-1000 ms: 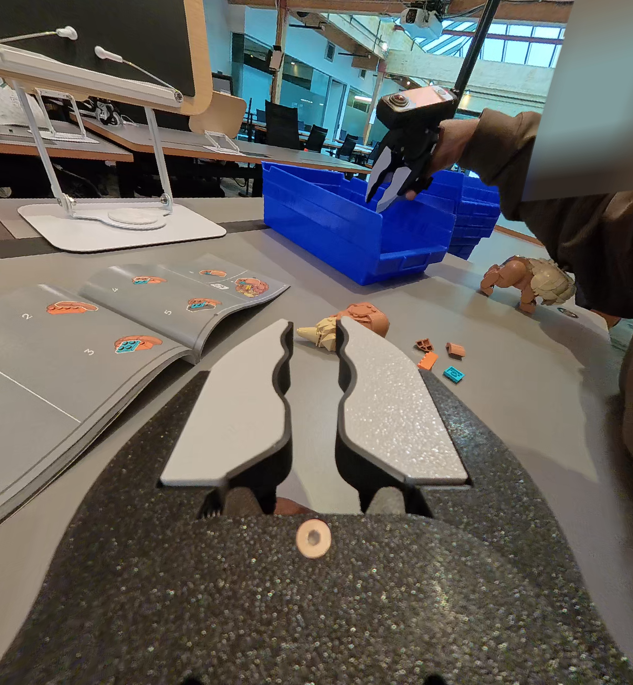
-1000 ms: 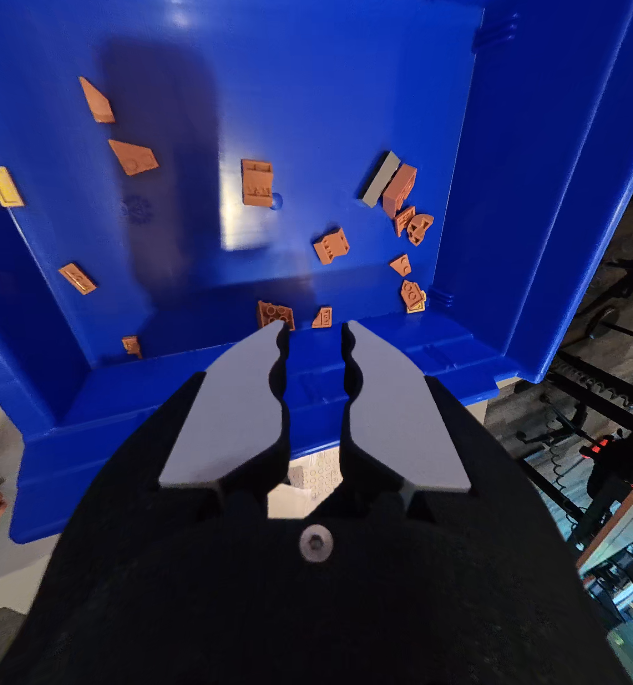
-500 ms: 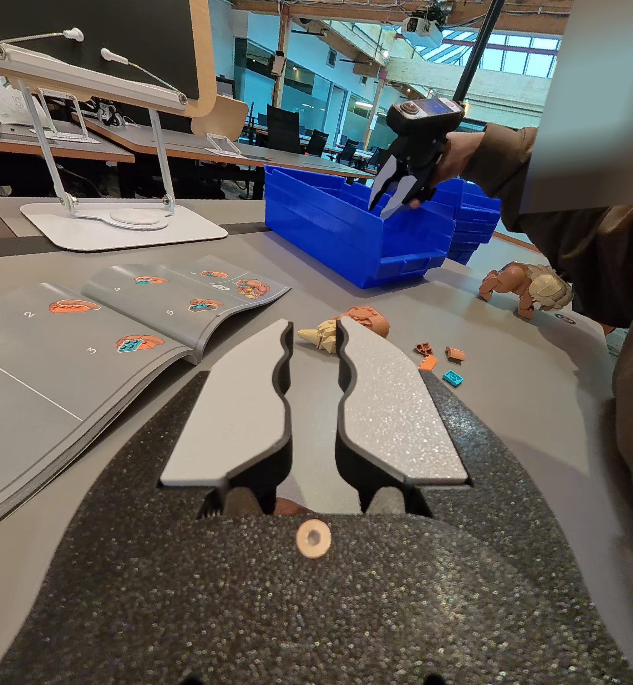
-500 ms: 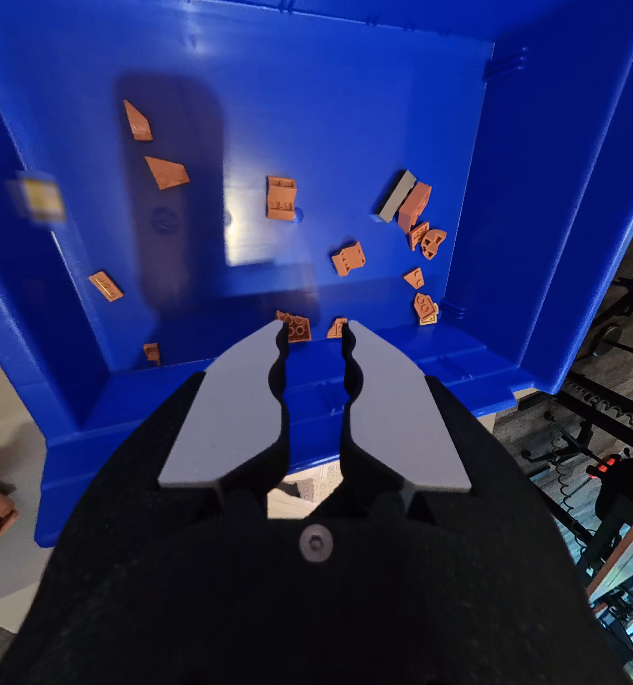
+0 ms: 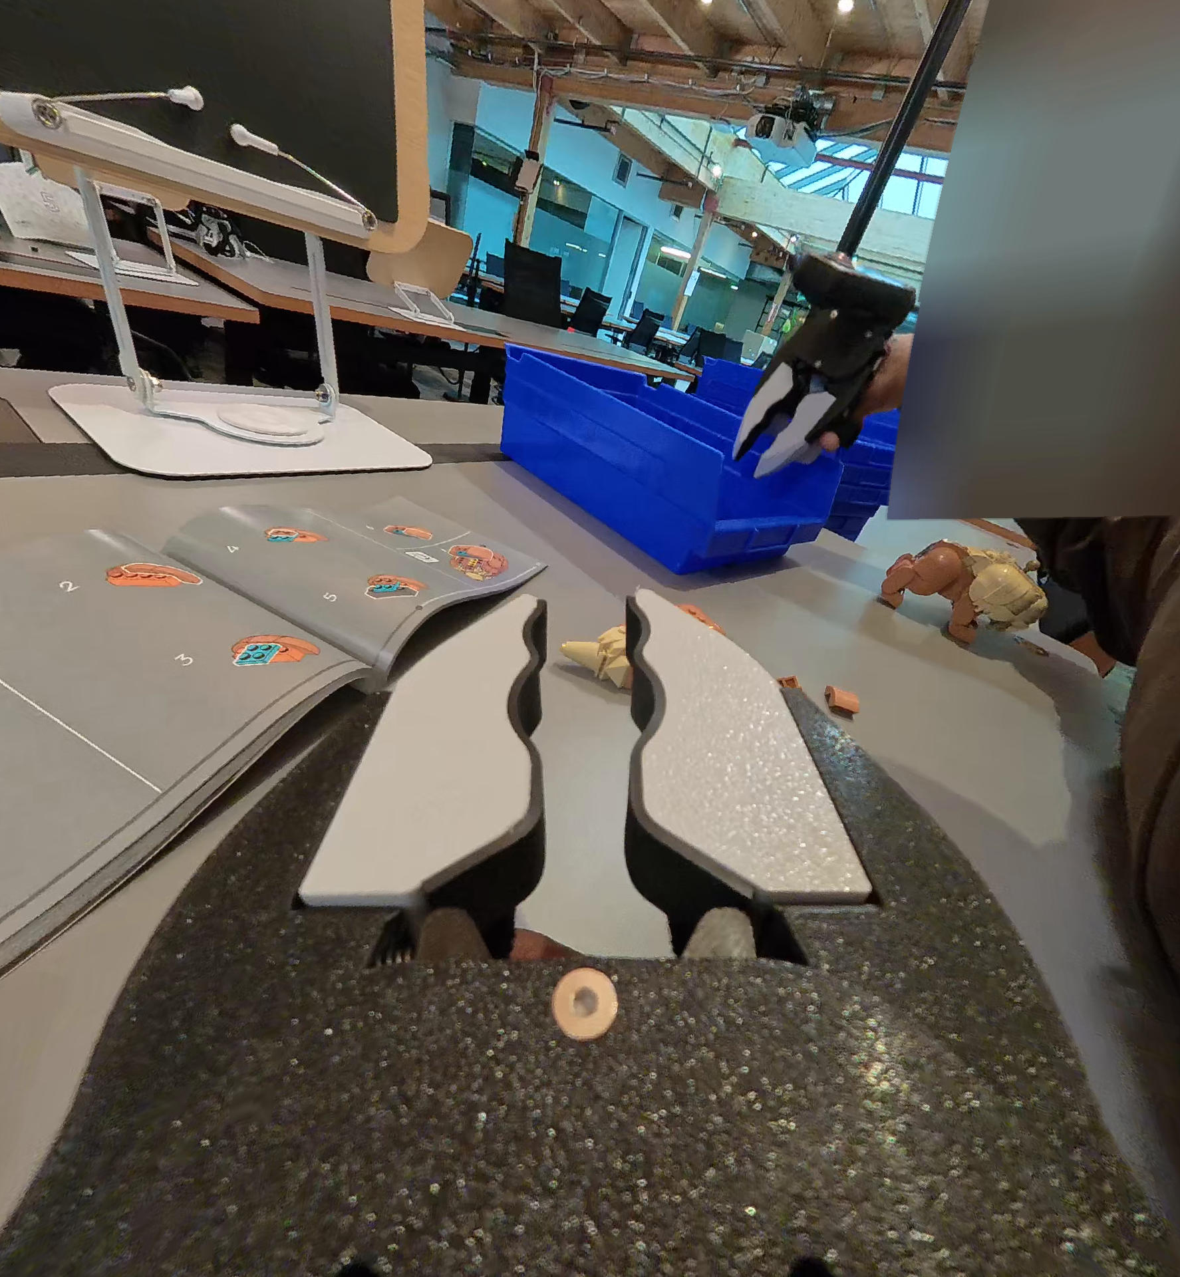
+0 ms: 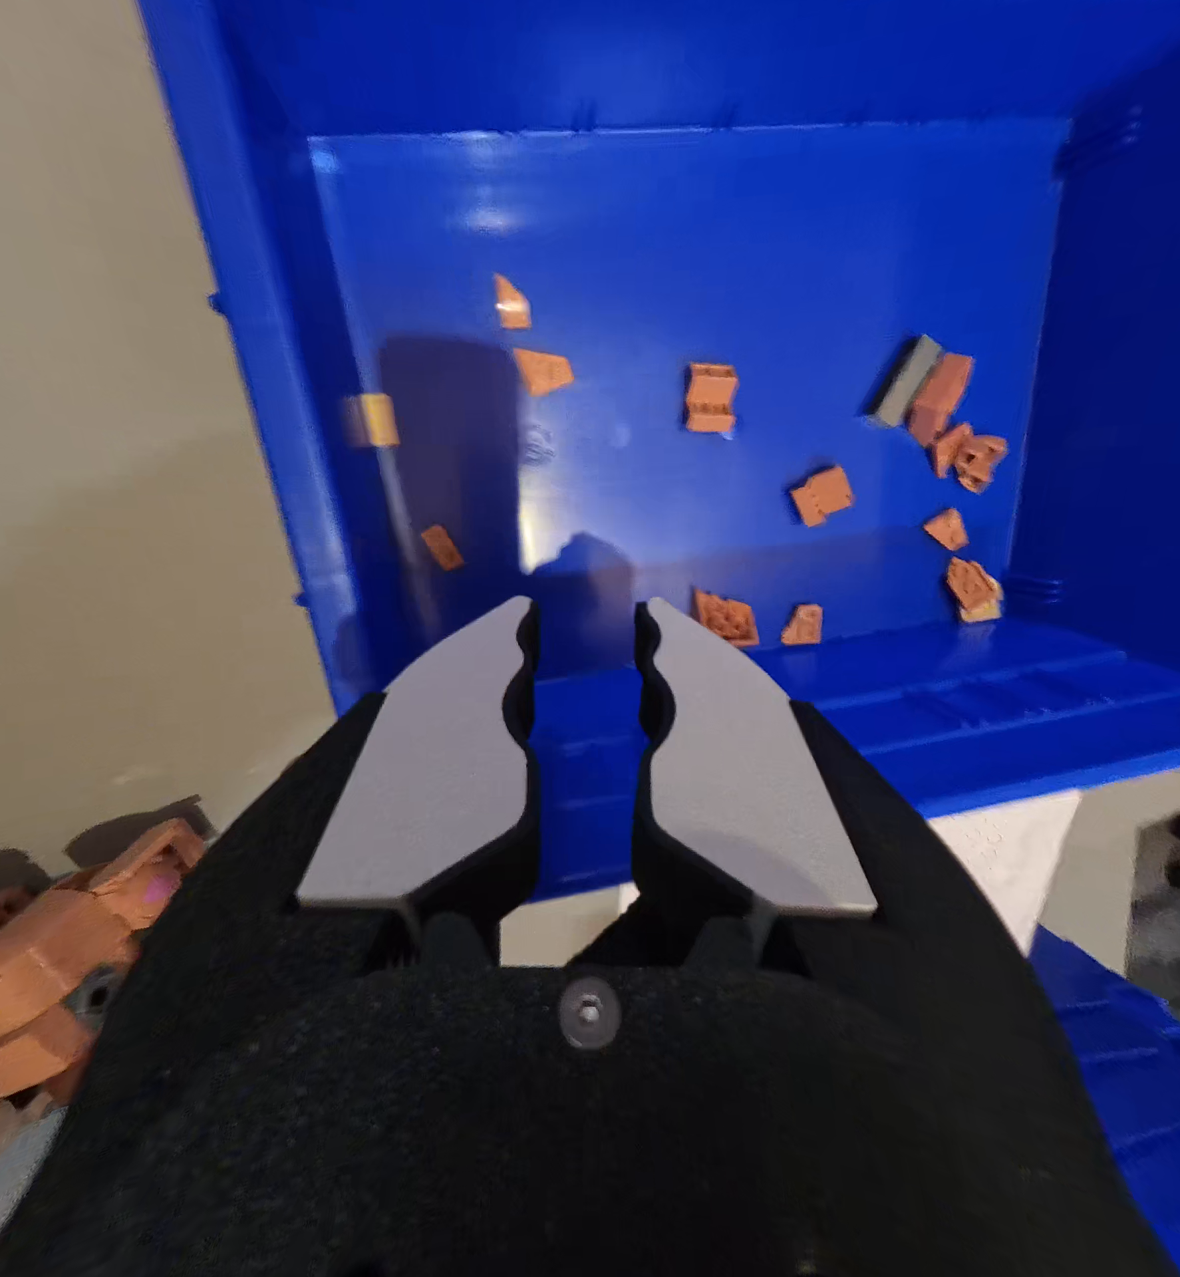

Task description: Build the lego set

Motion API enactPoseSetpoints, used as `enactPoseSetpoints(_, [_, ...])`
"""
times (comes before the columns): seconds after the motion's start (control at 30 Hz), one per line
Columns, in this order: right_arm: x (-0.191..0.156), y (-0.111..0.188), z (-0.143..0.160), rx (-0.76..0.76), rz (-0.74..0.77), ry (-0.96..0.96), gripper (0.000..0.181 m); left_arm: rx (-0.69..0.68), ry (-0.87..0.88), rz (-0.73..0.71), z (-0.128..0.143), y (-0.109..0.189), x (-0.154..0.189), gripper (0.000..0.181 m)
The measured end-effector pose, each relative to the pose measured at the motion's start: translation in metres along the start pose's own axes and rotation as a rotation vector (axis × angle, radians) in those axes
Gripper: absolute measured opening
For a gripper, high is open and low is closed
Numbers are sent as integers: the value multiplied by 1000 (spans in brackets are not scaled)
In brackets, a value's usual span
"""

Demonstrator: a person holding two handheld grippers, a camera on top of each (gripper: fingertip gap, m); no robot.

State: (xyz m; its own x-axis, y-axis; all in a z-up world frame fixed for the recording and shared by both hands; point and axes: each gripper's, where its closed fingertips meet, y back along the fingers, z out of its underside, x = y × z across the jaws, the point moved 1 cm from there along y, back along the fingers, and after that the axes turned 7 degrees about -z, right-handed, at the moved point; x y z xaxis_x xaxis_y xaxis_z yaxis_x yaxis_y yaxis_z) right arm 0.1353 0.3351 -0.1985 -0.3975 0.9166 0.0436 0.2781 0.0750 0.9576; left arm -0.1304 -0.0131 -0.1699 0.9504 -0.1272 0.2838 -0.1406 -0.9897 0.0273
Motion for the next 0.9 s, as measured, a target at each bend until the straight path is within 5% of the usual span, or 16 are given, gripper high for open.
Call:
enactPoseSetpoints(0.17, [-29, -26, 4, -24, -122, 59, 15, 31, 26, 3, -4, 3, -2, 21])
enactPoseSetpoints(0.37, [-61, -12, -15, 153, -249, 57, 1, -27, 30, -12, 3, -3, -4, 22])
enactPoseSetpoints(0.63, [-41, -7, -3, -114, -32, 302, 12, -54, 10, -28, 6, -6, -4, 22])
enactPoseSetpoints(0.9, [-49, -37, -8, -262, -358, 611, 23, -28, 25, -16, 3, -3, -4, 22])
